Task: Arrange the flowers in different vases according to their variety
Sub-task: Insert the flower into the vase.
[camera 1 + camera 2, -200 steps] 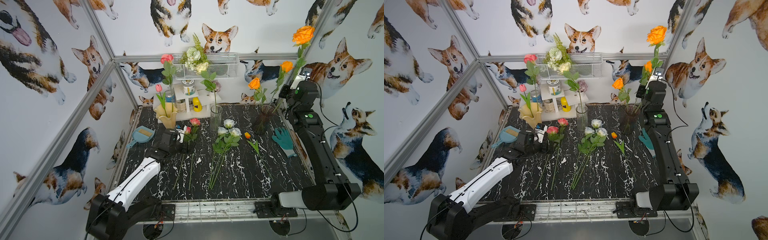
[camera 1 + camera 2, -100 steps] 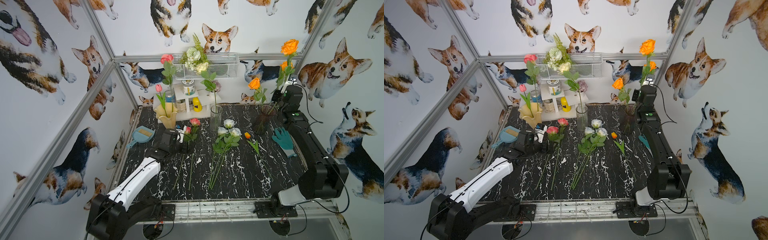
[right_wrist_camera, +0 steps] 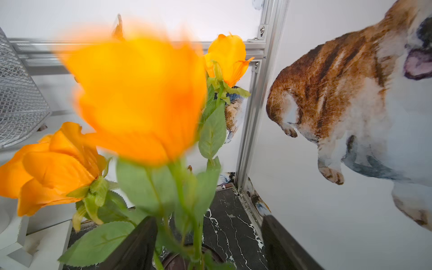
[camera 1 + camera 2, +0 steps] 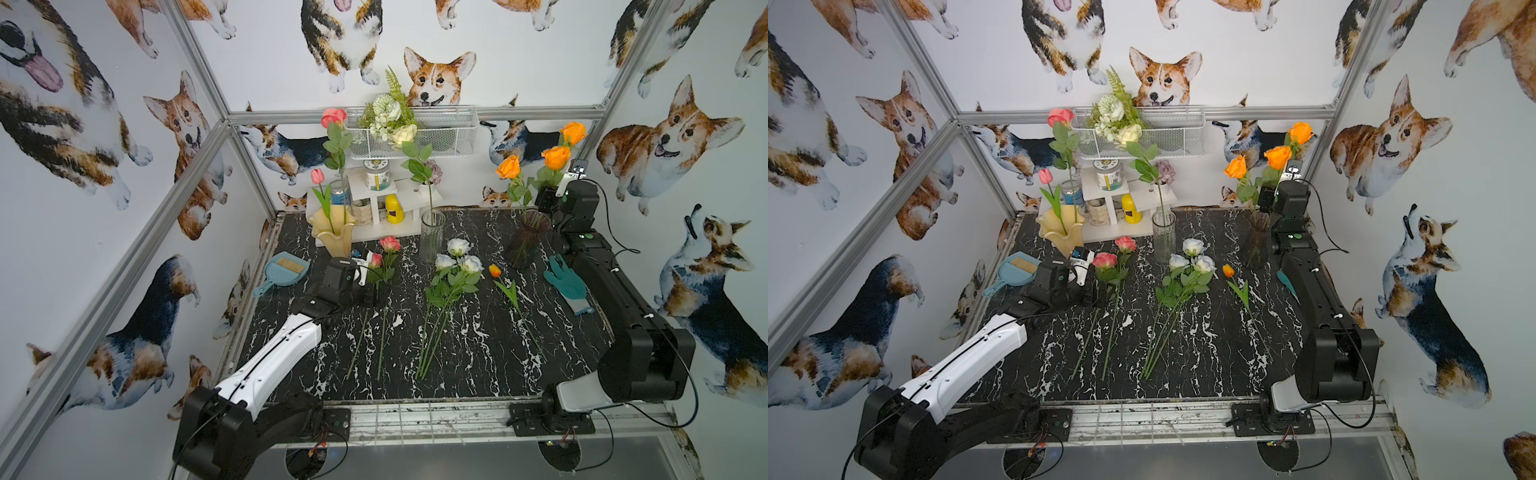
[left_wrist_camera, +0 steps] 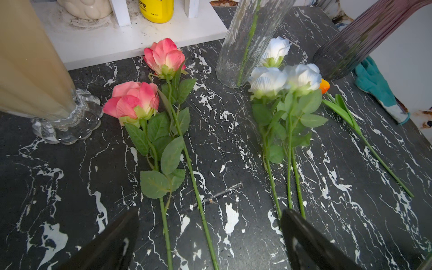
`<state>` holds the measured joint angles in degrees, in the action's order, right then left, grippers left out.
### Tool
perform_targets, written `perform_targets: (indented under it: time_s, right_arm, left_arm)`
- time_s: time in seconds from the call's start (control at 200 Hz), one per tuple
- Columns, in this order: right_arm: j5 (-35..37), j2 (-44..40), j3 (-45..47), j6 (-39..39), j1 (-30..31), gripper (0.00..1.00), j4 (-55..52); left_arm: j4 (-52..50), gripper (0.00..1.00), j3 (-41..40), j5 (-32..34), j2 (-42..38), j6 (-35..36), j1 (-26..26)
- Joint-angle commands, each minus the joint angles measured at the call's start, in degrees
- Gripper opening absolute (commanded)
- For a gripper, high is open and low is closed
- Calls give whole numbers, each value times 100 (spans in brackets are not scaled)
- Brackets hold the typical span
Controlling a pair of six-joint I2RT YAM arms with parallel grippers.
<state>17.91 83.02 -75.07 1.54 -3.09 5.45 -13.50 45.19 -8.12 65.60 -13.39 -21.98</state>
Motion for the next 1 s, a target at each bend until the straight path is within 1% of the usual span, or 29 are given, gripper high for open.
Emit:
perform_targets:
  time_s: [0.0, 0.24, 0.455, 0.581, 0.706, 0.996]
  right_arm:
    - [-15, -148, 103, 157, 2, 76, 91]
    - [-207, -432, 369, 338, 2, 79, -150]
    - [-605, -646, 414, 590, 2, 79, -647]
    - [-976, -789, 430, 792, 2, 79, -1016]
    - [-1333, -944, 493, 961, 52, 78, -1331]
    - [-2332, -1266, 952, 1264, 435, 78, -2031]
  left_arm:
    - [66, 100, 12, 20, -39, -6, 6]
    - [-10, 100, 30, 124, -4, -4, 6]
    - [-211, 100, 49, 474, 64, -30, 8]
    - [-508, 100, 119, 714, 146, -74, 7]
    - [-781, 100, 88, 810, 194, -127, -7]
    - [-1316, 99, 32, 1013, 607, -230, -20]
